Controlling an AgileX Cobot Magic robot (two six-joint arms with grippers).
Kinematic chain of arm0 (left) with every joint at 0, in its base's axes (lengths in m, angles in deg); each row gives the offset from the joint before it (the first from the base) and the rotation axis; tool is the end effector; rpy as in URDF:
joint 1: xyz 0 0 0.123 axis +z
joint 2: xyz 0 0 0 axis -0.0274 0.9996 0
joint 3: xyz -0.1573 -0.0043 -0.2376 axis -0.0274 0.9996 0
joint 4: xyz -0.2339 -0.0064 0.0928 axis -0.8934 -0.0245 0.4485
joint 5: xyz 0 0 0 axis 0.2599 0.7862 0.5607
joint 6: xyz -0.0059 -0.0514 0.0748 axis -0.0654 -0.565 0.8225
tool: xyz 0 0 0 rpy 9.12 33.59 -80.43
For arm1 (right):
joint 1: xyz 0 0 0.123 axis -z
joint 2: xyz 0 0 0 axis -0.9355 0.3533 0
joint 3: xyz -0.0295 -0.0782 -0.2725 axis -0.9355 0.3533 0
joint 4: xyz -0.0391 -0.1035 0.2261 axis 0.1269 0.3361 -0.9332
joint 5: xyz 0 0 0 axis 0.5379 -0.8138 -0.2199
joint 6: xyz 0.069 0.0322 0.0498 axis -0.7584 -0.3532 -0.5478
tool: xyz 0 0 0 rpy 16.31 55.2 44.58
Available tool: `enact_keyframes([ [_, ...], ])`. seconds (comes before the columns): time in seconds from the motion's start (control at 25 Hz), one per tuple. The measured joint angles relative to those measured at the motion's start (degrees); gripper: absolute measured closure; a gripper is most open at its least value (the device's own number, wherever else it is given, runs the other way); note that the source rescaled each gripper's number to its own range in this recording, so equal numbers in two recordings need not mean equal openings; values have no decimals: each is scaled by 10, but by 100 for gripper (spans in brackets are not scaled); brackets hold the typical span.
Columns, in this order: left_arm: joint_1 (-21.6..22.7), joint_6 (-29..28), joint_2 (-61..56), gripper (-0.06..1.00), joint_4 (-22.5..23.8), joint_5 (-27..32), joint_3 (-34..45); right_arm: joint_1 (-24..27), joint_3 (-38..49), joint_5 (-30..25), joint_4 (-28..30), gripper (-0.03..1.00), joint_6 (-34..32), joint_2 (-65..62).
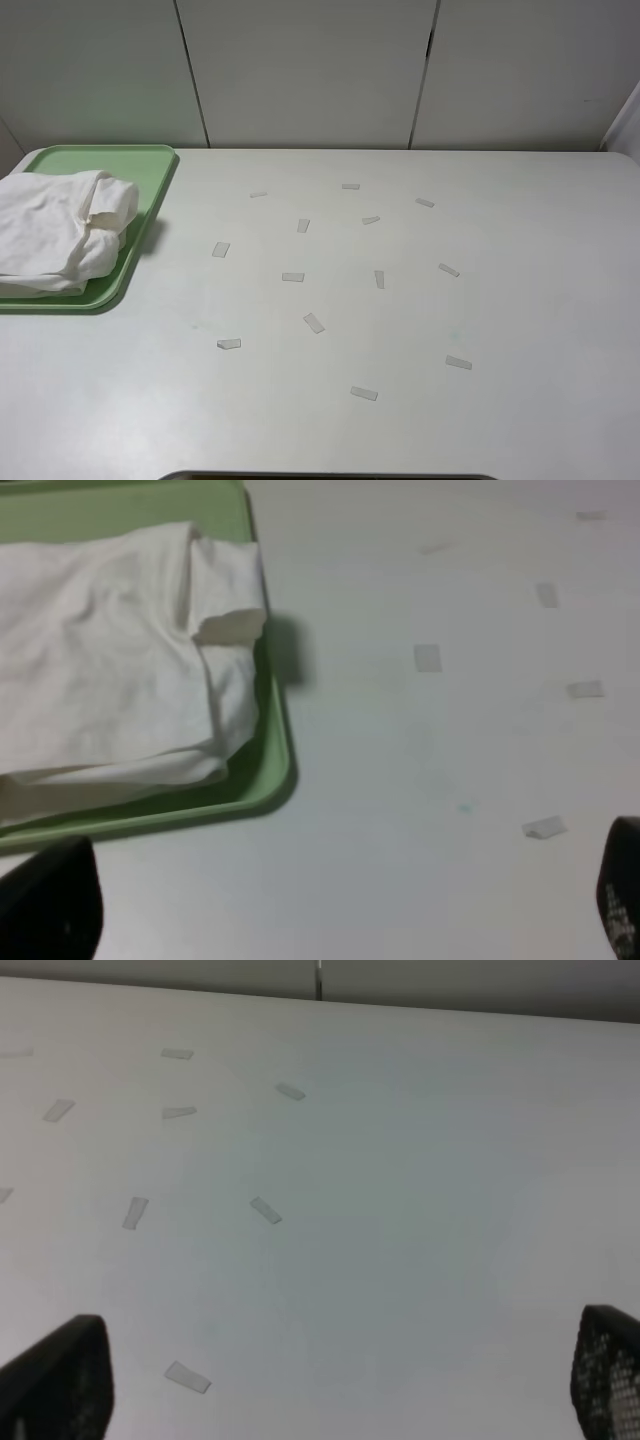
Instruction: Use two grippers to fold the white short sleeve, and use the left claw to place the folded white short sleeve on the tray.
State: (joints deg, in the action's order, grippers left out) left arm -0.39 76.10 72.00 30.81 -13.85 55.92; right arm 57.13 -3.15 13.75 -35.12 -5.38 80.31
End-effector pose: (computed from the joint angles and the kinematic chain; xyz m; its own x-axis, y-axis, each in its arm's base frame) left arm 0.0250 -0.0092 0.2896 -0.4044 0.0607 -0.9125 0.1056 0.9942 0.0194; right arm -0.0037 -0.0044 0.2790 -0.4141 -0.0925 -0.9055 -0.1772 0.9840 -0.0194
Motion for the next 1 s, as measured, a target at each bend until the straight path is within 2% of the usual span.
enact_keyframes([
  [0.48, -6, 0, 0, -5, 0, 22, -3, 0, 0, 0, 0, -3, 0, 0],
  [0.64, -6, 0, 0, -5, 5, 81, -7, 0, 0, 0, 0, -3, 0, 0],
  [1.0, -6, -13, -1, -5, 10, 105, 0, 0, 0, 0, 0, -3, 0, 0],
])
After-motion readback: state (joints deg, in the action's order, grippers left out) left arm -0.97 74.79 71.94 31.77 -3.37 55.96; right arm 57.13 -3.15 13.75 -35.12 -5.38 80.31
